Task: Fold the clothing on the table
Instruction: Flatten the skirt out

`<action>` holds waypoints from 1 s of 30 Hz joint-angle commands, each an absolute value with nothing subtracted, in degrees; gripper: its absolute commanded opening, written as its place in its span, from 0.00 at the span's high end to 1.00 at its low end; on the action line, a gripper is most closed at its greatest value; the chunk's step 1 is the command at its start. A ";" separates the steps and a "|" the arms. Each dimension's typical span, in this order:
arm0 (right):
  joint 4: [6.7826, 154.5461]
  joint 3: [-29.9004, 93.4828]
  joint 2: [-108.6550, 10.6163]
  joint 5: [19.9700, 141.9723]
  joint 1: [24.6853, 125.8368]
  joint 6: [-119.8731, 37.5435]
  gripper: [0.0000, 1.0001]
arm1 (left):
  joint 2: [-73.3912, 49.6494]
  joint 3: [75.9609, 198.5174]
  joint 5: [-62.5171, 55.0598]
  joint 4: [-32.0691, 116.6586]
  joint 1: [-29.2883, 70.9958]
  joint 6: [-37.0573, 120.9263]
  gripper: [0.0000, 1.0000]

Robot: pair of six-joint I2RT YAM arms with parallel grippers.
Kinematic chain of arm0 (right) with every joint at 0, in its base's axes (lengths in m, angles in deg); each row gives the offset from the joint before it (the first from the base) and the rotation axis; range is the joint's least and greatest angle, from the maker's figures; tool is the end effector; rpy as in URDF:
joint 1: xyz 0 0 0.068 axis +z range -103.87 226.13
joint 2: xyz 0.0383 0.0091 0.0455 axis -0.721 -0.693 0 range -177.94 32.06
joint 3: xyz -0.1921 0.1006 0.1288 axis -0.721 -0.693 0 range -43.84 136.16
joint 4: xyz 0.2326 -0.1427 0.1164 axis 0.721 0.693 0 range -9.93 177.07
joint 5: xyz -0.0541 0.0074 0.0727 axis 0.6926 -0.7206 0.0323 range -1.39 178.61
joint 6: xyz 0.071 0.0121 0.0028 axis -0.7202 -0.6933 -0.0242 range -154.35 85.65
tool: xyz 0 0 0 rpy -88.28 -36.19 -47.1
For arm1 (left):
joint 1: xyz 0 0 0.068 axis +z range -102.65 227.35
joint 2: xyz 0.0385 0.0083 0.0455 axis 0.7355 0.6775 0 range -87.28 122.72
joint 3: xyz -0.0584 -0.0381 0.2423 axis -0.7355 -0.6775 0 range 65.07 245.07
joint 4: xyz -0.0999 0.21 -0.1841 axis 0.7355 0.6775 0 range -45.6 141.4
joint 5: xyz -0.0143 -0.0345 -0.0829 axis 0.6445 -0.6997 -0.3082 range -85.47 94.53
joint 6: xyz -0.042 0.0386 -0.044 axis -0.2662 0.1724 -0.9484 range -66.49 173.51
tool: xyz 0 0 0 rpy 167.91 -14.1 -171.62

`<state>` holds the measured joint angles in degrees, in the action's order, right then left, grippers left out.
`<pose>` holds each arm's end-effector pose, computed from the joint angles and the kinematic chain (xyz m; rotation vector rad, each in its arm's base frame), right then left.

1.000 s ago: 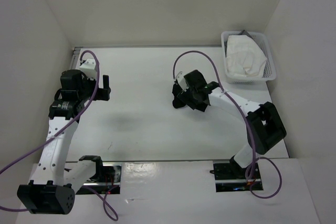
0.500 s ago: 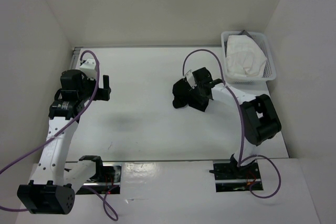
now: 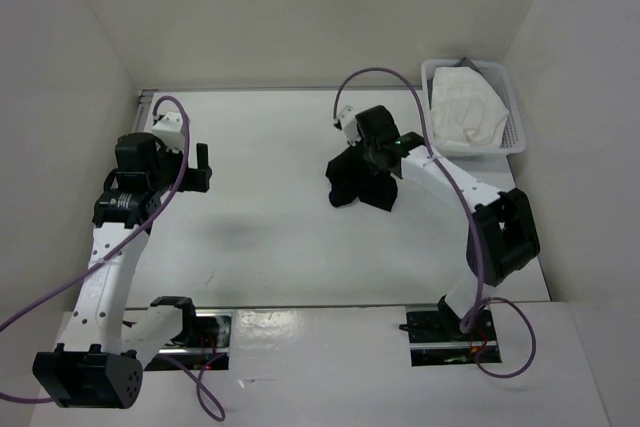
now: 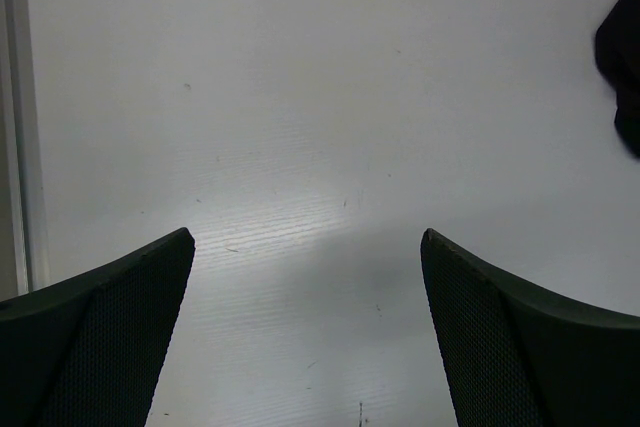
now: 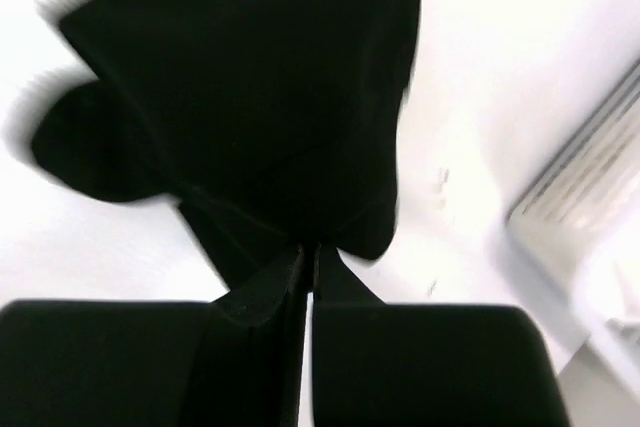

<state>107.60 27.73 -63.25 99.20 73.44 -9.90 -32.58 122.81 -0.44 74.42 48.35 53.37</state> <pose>0.3675 0.1774 0.1929 -0.9993 2.2430 -0.2059 0.2773 -0.0003 0.3258 0.0338 2.0403 -0.0791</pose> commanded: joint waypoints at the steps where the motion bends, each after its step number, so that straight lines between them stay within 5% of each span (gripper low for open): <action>1: 109.86 36.04 -53.57 95.12 79.17 -12.90 1.00 | -32.43 122.64 -1.71 73.75 48.67 53.95 0.00; 23: 125.68 51.86 -48.45 49.18 89.11 -9.48 1.00 | -31.91 122.64 -4.60 73.75 48.67 56.06 0.00; 30: 125.61 52.32 -44.49 46.68 89.11 -9.12 1.00 | -31.91 122.64 -5.66 73.75 48.67 56.59 0.00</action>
